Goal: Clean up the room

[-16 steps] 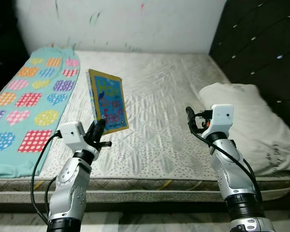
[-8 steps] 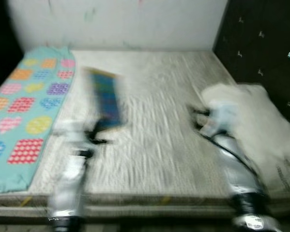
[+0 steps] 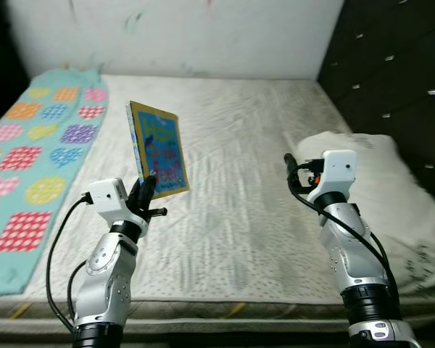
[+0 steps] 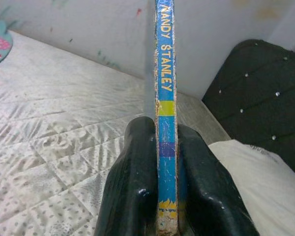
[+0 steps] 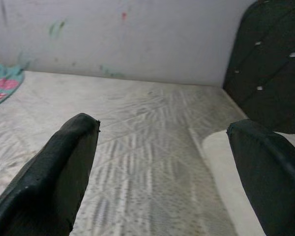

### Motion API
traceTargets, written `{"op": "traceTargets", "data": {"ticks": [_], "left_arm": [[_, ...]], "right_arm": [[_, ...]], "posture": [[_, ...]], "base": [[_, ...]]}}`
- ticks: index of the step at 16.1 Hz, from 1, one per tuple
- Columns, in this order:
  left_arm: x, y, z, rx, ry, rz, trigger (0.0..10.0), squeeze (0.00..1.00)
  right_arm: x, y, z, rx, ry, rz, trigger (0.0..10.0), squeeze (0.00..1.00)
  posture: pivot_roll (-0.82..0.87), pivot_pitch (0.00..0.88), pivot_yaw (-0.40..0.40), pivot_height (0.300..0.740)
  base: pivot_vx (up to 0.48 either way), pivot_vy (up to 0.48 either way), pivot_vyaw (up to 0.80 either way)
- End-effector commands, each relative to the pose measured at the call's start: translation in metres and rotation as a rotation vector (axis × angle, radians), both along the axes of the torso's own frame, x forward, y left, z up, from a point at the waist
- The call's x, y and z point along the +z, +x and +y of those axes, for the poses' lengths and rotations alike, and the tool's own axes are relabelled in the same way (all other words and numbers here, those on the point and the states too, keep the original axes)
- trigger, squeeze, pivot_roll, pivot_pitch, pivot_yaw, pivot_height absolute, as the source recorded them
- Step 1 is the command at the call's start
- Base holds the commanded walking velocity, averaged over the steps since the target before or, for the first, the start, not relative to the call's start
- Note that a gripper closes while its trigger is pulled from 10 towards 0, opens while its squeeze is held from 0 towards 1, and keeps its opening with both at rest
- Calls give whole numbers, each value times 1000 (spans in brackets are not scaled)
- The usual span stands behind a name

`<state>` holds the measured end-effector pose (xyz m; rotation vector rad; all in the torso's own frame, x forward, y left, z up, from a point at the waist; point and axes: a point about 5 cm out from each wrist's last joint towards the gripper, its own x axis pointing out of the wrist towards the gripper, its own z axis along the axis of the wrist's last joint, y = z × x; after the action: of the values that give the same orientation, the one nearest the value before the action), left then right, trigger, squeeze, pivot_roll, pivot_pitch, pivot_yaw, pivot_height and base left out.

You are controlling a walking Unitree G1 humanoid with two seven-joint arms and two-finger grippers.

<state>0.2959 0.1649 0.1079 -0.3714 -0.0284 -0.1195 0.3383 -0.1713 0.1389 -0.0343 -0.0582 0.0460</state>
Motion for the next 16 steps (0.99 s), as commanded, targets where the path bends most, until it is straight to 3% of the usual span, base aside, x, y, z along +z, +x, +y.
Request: {"op": "traceTargets", "data": {"ticks": [1,4,5,7,10,13,16], "left_arm": [[8,3,5,24,32,-41,10000,0],[10,1,11,64,62,-53,10000,0],[9,-4,11,58,55,-47,10000,0],[5,-17,18,106,124,-35,10000,0],[3,-40,38,189,213,-39,10000,0],[4,-44,39,185,234,-36,10000,0],[6,-40,35,171,254,-44,10000,0]], "right_arm": [[4,2,-6,-12,-18,-2,10000,0],[6,6,-5,-13,-42,-3,10000,0],[6,6,0,-2,-51,-4,10000,0],[-1,1,3,13,-75,3,10000,0],[-18,-10,-17,-39,-121,52,10000,0],[-25,-16,-30,-75,-129,88,10000,0],[-29,-18,-29,-80,-126,114,10000,0]], "posture": [[-24,0,-50,740],[-17,0,-63,740],[-12,0,-66,740],[0,0,-56,740],[18,0,-49,740],[17,0,-46,740],[10,0,-41,740]], "base": [[0,0,-800],[0,0,-225],[0,0,0],[0,0,0],[0,0,0],[0,0,0],[0,0,0]]}}
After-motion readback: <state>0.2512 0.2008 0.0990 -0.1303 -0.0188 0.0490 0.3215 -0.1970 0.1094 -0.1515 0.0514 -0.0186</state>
